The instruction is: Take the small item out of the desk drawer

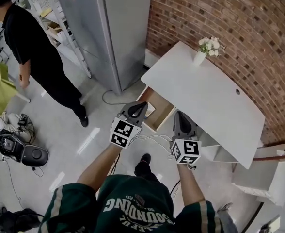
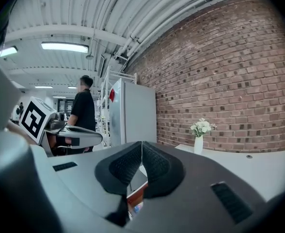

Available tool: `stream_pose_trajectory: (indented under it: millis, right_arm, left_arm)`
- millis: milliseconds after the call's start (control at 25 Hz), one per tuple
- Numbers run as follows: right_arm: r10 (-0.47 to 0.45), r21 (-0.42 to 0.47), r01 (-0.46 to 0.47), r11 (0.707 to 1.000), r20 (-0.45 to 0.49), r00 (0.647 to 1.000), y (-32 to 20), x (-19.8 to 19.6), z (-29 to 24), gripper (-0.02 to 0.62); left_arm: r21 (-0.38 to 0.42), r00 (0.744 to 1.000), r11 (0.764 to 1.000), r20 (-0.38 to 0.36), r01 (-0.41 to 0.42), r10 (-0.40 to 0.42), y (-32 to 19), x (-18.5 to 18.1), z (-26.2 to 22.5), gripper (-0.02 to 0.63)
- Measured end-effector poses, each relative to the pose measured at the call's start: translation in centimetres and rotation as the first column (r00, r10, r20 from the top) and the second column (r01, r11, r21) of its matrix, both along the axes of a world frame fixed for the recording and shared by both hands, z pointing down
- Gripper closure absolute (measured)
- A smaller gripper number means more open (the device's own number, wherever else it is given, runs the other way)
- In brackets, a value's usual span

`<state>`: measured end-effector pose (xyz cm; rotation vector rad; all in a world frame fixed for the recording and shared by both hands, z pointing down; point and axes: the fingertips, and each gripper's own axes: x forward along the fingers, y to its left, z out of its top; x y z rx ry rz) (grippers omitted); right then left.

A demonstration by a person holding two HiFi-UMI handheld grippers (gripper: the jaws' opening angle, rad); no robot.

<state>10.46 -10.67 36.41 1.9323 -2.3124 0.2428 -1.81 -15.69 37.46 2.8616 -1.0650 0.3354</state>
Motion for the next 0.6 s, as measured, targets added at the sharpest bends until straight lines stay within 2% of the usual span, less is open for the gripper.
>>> stream_pose_trajectory:
  millis: [240, 600]
  right_arm:
    - [-0.058, -0.009, 0.058, 0.998, 0.011, 0.998, -3.6, 0.5, 0.9, 0.571]
    - [-0.111, -0.042, 0.112, 0.993, 0.025, 0.993, -5.6, -0.5, 2.9, 0.571]
  left_arm:
    - [-0.011, 1.0, 0.999, 0.002, 0.031, -0.031, -2.7, 1.1, 0.6, 0.589]
    - [-0.022, 0.998, 0.998, 0.017, 0.056, -0.055, -4.4, 1.0, 2.1, 0.589]
